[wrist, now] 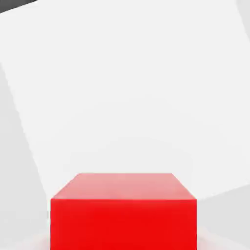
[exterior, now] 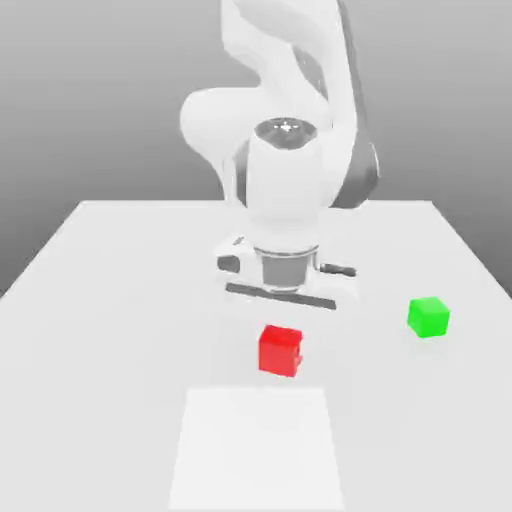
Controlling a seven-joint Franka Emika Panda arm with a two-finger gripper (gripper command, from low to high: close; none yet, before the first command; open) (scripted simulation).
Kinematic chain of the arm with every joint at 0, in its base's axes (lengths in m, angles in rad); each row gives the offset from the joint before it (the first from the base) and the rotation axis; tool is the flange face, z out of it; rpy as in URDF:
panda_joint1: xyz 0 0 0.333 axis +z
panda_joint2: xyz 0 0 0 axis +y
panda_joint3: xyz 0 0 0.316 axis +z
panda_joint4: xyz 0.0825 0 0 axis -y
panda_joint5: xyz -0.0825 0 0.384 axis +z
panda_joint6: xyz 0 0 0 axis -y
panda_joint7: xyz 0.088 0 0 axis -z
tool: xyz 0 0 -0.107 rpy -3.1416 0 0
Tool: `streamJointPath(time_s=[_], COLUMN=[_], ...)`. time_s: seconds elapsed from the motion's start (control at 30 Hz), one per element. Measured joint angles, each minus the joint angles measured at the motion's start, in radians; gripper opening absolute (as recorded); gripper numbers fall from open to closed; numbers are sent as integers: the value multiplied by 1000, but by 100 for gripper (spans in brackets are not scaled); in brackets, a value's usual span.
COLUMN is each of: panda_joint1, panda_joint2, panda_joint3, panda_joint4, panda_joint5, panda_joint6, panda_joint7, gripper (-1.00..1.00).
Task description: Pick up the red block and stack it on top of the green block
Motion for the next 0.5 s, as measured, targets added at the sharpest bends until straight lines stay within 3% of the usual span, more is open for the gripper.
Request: streamJointPath(time_s=[0.5], panda_joint1=[550], panda_joint2=[-115], panda_joint3=[312], panda_joint4=[5], panda_joint5=[190], panda_joint6=[-112], panda_joint7=[-80], gripper=[-100])
